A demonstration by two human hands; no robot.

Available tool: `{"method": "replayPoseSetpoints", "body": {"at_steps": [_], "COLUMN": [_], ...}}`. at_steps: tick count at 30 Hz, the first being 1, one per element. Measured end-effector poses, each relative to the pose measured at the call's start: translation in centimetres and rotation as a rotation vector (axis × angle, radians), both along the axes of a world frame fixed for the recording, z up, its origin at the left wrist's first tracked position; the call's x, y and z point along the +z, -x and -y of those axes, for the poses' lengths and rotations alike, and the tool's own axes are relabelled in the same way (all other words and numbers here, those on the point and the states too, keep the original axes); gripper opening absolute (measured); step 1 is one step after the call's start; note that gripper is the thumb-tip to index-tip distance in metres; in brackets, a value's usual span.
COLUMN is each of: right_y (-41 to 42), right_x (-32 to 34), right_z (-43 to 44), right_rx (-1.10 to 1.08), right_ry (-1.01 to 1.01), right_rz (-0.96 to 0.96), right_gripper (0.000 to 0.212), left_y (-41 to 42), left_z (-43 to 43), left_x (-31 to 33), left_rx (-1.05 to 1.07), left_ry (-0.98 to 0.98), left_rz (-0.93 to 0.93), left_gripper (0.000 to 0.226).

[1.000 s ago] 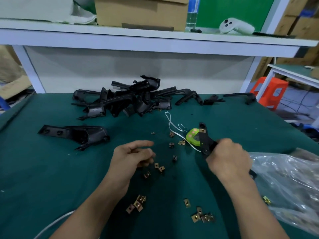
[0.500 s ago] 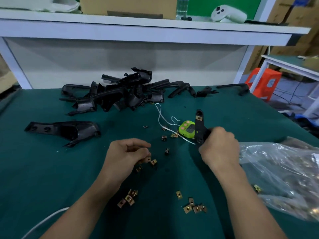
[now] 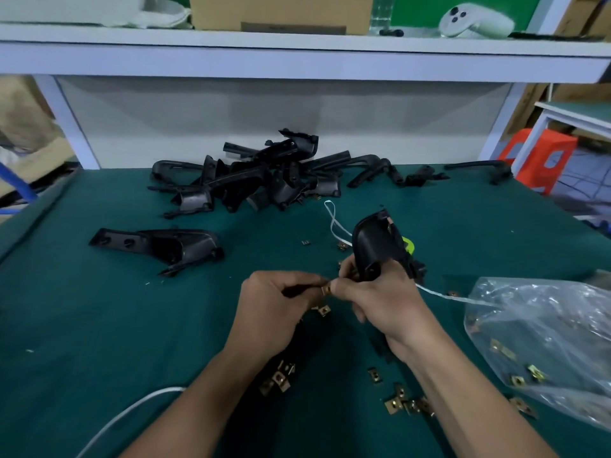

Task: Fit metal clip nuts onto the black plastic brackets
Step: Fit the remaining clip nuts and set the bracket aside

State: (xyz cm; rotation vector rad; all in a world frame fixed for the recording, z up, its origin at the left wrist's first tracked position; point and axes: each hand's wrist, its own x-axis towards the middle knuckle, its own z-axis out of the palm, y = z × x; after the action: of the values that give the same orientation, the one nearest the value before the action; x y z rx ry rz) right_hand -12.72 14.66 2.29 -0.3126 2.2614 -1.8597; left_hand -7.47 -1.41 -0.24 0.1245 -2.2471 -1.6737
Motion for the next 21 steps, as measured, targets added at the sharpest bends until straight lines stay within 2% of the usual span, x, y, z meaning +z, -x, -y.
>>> {"method": "replayPoseSetpoints", "body": {"at_steps": [5,7,10,11,13,16,21], "right_y": [0.2,0.2,0.7,0.7,0.8,1.0,1.6], "right_x": [-0.3,-0.3,-0.6,-0.5,-0.5,-0.9,-1.4], "right_z": [0.0,-0.1,-1.2,-1.4,-1.6,-1.3,-1.4], "right_rx": [-0.035,-0.044,-0.152,-0.183,-0.251,-0.281,-0.355], "right_ry": [-0.014,-0.069,-0.418,-0.532,-0.733,-0.970,-1.095], "right_rz": [-0.021,-0.114,-0.478,-0.541,-0.586,-0.595,-0.577], "right_gripper": [0.024,0.021,0.022,0.018,0.008,0.018,0.025], "left_y": [-0.1,0.1,0.3,0.3,0.3,0.0,-0.3], "left_z": [-0.1,0.0,0.1,0.1,-0.1,-0.4,-0.9], "left_x": [-0.2,-0.2,-0.1,0.0,0.0,0.3,0.6], "left_rx": [-0.016,0.008,0.047,0.050,0.029,-0.035,-0.148], "left_ry": [0.031,0.015,-0.047,-0.072,-0.118,-0.192,-0.288], "left_rz": [-0.027,-0.038,-0.018,-0.005,0.009,0.048,0.113], "left_gripper": [0.029,0.029,0.025,0.022,0.024,0.031,0.027]}}
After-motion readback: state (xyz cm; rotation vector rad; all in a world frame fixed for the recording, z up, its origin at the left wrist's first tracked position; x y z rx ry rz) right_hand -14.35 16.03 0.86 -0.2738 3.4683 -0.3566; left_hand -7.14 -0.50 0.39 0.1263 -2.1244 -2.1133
